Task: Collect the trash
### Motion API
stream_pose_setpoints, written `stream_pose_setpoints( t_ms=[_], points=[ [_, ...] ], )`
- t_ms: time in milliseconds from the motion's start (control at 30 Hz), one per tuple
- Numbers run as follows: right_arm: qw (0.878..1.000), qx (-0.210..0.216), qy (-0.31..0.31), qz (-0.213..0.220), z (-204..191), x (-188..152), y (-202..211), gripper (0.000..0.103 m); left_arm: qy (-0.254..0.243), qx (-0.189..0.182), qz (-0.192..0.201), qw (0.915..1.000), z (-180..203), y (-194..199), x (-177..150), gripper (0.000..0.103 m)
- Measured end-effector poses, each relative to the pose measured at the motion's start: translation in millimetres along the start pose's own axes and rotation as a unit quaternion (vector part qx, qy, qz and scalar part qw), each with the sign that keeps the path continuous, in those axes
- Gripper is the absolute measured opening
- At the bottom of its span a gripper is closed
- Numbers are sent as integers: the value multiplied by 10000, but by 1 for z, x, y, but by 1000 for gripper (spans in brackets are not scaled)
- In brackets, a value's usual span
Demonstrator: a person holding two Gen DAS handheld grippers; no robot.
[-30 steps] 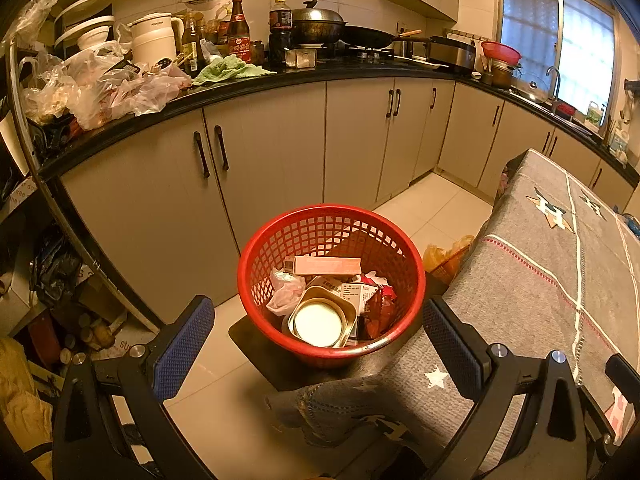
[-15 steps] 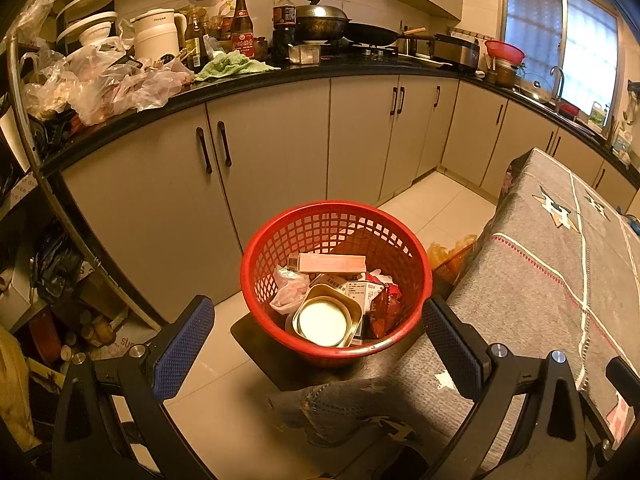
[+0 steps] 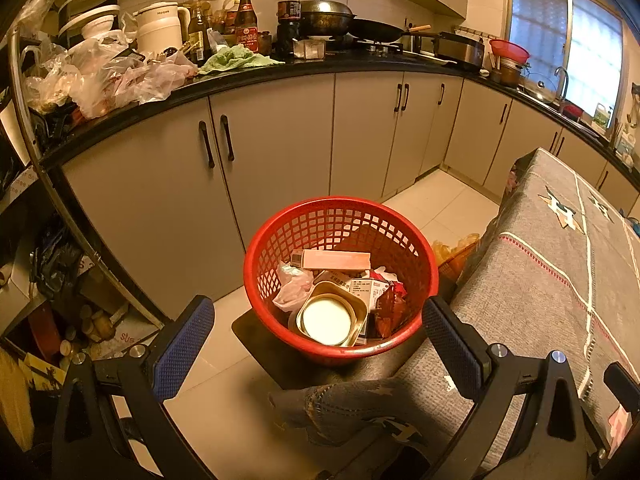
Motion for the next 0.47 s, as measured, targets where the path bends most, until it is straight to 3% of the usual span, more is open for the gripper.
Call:
stream_pose_setpoints(
  t_ms=[467],
  points=[
    [9999,96,-54,-58,0,-2,-1,82,-33,22,69,10000,-2,8,3,103]
  ],
)
Point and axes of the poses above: each gripper's, at about its wrist camera, not at the fingertips, and y roughly against the way its jaws point, z to its right, x to its top, the point moved 6 cm from there along -y, roughly the way its jaws point, and after that the axes turned 3 degrees about -x, right-handed, at the moved point
